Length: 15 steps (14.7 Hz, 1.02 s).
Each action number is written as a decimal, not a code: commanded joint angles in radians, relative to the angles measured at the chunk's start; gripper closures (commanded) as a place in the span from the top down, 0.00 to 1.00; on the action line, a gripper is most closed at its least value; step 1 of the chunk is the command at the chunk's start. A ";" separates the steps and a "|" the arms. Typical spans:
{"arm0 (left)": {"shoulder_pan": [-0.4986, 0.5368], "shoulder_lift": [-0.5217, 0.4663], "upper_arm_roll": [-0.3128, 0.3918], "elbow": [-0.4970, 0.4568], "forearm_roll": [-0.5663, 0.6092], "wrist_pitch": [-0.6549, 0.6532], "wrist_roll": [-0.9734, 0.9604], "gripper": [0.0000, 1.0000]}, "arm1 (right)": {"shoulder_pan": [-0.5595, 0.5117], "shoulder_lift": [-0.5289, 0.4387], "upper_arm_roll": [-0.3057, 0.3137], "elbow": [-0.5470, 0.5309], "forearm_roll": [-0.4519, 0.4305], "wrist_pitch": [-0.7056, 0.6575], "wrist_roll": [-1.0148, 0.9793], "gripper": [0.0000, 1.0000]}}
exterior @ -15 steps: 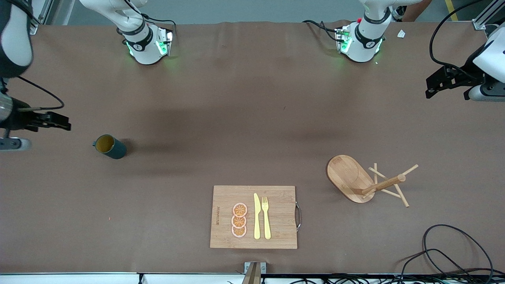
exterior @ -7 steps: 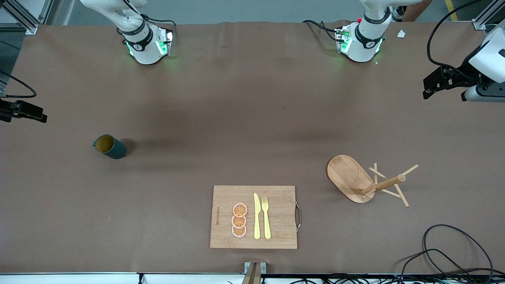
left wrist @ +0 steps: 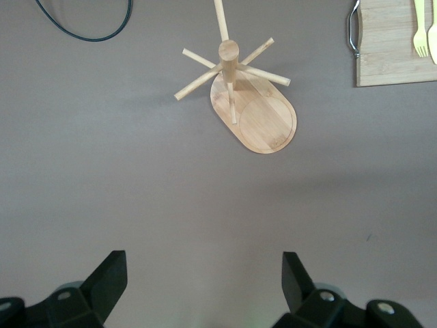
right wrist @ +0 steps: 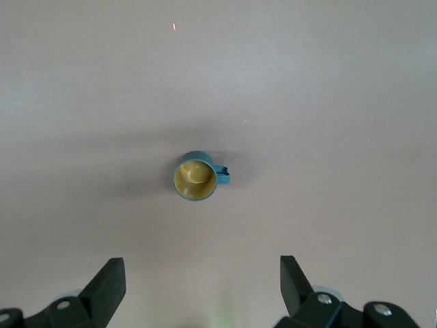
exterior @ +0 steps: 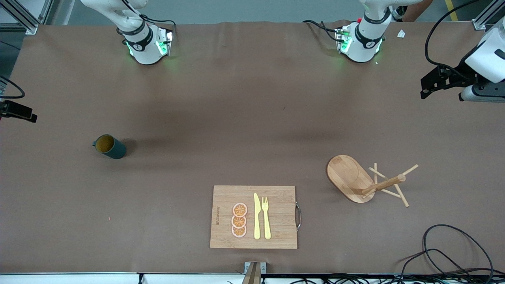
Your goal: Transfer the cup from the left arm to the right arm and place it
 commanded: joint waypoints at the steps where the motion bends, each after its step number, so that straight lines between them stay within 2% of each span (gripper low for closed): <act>1: 0.004 -0.003 -0.004 0.006 0.014 0.000 0.019 1.00 | -0.001 0.010 0.010 0.042 -0.001 -0.015 0.011 1.00; 5: 0.007 0.002 -0.003 0.020 0.017 0.000 0.017 1.00 | 0.005 0.008 0.011 0.027 -0.005 -0.062 0.016 1.00; 9: 0.007 0.004 -0.003 0.028 0.017 -0.009 0.015 1.00 | 0.012 -0.050 0.013 -0.024 -0.007 -0.059 0.016 1.00; 15: 0.009 0.004 -0.003 0.028 0.017 -0.017 0.015 1.00 | 0.026 -0.237 0.014 -0.242 -0.014 0.055 0.014 1.00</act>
